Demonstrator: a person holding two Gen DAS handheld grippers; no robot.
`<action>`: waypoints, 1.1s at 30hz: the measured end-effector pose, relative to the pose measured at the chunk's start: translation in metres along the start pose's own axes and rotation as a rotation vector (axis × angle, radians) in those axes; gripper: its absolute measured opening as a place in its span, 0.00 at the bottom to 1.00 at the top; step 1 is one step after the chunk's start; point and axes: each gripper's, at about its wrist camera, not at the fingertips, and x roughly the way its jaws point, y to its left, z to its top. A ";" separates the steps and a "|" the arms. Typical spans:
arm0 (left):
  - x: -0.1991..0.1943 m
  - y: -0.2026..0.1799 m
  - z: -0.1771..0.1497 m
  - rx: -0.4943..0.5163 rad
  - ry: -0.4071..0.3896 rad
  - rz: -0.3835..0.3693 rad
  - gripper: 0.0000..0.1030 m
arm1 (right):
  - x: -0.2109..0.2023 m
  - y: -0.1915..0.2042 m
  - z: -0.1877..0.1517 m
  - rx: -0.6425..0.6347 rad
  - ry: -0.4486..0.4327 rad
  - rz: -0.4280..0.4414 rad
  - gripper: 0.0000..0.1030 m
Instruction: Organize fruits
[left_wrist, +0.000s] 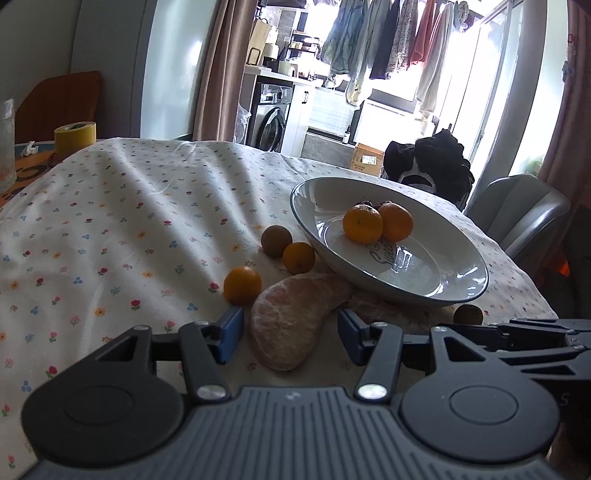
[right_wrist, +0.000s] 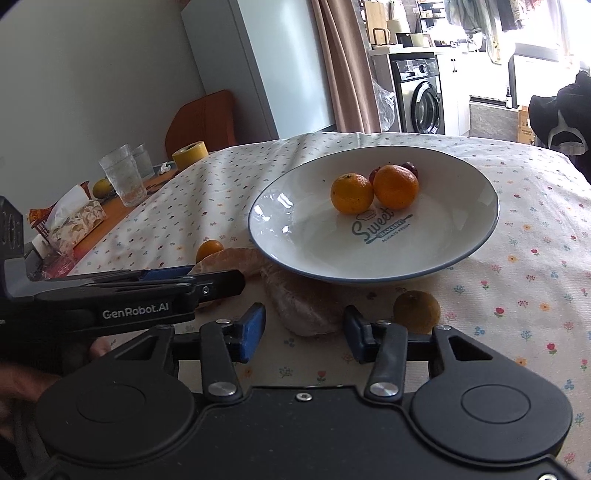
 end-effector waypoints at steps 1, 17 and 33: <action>0.001 -0.001 0.000 0.011 0.001 0.004 0.53 | -0.001 0.001 -0.001 -0.005 0.003 0.009 0.45; -0.016 0.008 -0.001 -0.013 0.001 0.012 0.23 | 0.014 0.015 -0.002 -0.071 -0.039 -0.030 0.47; -0.044 0.001 -0.014 -0.024 0.018 0.007 0.21 | -0.013 0.026 -0.019 -0.047 0.002 0.024 0.32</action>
